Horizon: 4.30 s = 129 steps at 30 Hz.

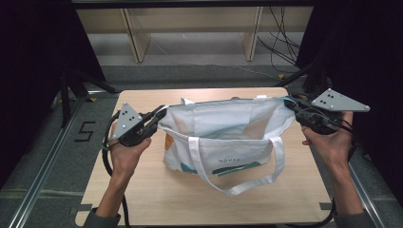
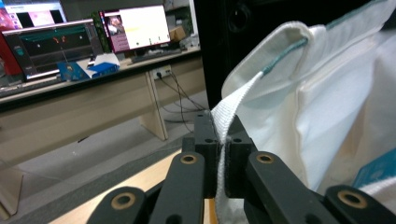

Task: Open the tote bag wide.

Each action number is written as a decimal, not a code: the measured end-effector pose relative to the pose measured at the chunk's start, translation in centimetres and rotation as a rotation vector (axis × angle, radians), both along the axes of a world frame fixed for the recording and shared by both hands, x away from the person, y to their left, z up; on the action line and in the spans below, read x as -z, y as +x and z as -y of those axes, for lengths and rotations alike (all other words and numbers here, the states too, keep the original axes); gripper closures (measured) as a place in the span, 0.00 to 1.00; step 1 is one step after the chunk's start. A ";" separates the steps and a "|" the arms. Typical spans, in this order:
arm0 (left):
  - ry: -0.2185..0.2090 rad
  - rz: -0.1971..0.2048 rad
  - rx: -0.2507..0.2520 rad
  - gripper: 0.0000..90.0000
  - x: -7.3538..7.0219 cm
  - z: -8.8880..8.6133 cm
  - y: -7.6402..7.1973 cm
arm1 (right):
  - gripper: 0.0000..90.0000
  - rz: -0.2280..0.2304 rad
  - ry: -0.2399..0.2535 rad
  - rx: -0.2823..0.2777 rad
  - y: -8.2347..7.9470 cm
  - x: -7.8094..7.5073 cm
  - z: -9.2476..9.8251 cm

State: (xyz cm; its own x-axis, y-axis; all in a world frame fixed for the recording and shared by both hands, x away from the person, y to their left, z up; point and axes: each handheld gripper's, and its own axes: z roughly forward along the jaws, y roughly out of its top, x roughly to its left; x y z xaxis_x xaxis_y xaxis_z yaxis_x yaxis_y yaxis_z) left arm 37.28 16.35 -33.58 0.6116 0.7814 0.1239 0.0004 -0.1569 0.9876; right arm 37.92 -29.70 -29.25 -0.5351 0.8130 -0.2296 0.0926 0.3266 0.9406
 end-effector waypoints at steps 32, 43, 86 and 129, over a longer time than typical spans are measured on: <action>0.087 -0.227 0.018 0.91 8.9 0.2 4.0 | 0.97 -0.081 -0.034 0.047 2.3 8.2 -0.9; 0.154 -0.298 0.031 0.91 11.7 1.0 4.4 | 0.97 -0.130 -0.059 0.048 3.1 10.3 -1.1; 0.376 -0.433 0.067 0.91 17.1 3.9 5.3 | 0.97 -0.439 -0.213 0.020 5.7 20.9 -0.6; 0.161 -0.431 0.210 0.88 13.6 6.8 0.6 | 1.00 -0.528 -0.468 -0.274 -1.5 20.2 -10.6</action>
